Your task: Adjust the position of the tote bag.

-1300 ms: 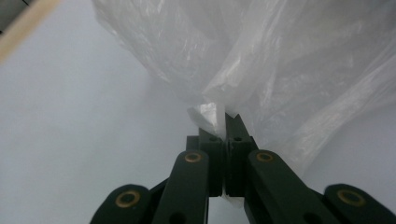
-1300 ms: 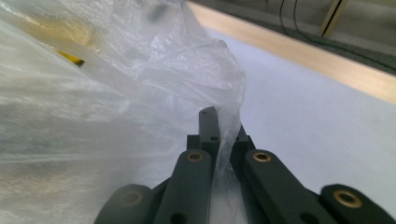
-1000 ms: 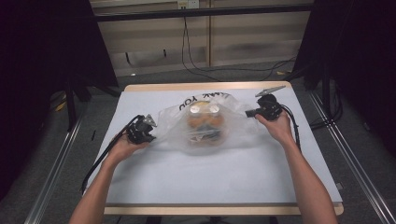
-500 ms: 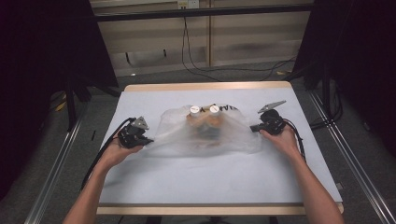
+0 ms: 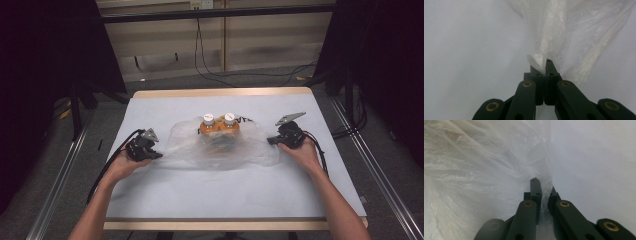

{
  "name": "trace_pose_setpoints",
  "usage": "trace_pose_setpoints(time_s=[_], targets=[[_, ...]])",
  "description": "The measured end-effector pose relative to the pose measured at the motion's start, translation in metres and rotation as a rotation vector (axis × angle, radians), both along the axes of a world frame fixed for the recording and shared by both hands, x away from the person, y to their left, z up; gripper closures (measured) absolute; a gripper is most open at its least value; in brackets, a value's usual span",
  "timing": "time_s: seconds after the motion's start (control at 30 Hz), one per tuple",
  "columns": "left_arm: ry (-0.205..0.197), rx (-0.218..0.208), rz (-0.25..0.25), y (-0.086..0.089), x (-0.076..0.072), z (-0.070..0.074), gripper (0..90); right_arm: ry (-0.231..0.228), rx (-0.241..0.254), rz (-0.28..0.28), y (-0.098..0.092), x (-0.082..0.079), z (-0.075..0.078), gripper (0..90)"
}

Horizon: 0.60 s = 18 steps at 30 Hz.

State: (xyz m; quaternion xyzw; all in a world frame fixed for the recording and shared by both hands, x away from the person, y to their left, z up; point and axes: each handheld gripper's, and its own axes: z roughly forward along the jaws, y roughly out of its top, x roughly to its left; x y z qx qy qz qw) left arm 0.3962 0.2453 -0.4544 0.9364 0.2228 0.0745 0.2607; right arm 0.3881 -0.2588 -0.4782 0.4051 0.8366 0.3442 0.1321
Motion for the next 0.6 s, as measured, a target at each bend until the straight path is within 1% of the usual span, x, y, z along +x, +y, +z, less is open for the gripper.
trace_pose_setpoints(time_s=[0.03, 0.07, 0.1, 0.13, 0.17, 0.2, 0.23, 0.27, 0.3, 0.33, 0.37, 0.4, 0.47, 0.5, 0.57, 0.6], targets=[[-0.004, -0.043, 0.020, 0.002, -0.003, 0.001, 82.6, -0.006, 0.017, 0.000, -0.002, -0.002, 0.001, 82.1], [-0.016, -0.063, 0.037, 0.005, -0.004, 0.003, 74.6, -0.017, 0.026, -0.009, -0.003, -0.004, 0.004, 77.6], [-0.018, -0.088, 0.036, 0.008, -0.006, 0.006, 69.2, -0.024, 0.037, -0.012, -0.005, -0.005, 0.007, 71.4], [-0.020, -0.106, 0.032, 0.010, -0.007, 0.009, 66.8, -0.032, 0.052, -0.017, -0.006, -0.007, 0.010, 65.6], [-0.035, -0.131, 0.047, 0.011, -0.009, 0.011, 63.6, -0.039, 0.067, -0.013, -0.006, -0.010, 0.014, 63.4], [-0.038, -0.157, 0.054, 0.013, -0.011, 0.015, 58.9, -0.049, 0.081, -0.001, -0.007, -0.011, 0.017, 59.3], [-0.045, -0.181, 0.053, 0.015, -0.013, 0.018, 56.0, -0.056, 0.086, -0.006, -0.007, -0.014, 0.021, 54.6], [-0.053, -0.202, 0.055, 0.016, -0.015, 0.022, 53.8, -0.068, 0.098, -0.005, -0.007, -0.015, 0.024, 52.1], [-0.061, -0.220, 0.064, 0.018, -0.017, 0.026, 49.4, -0.075, 0.107, 0.003, -0.008, -0.016, 0.027, 50.1], [-0.061, -0.241, 0.065, 0.020, -0.019, 0.029, 45.6, -0.084, 0.116, -0.004, -0.008, -0.018, 0.030, 47.5], [-0.092, -0.254, 0.068, 0.022, -0.022, 0.032, 45.5, -0.099, 0.129, -0.007, -0.009, -0.019, 0.034, 46.1], [-0.098, -0.259, 0.075, 0.024, -0.025, 0.036, 44.6, -0.107, 0.144, -0.009, -0.010, -0.020, 0.037, 45.5], [-0.121, -0.288, 0.084, 0.028, -0.030, 0.044, 41.2, -0.124, 0.157, -0.013, -0.012, -0.022, 0.044, 43.6], [-0.124, -0.318, 0.082, 0.030, -0.033, 0.048, 39.8, -0.130, 0.164, -0.011, -0.012, -0.023, 0.047, 44.1], [-0.152, -0.333, 0.091, 0.034, -0.038, 0.056, 36.9, -0.148, 0.177, -0.002, -0.011, -0.025, 0.055, 44.7], [-0.160, -0.341, 0.093, 0.035, -0.040, 0.060, 35.6, -0.158, 0.184, 0.001, -0.010, -0.026, 0.058, 45.8]])
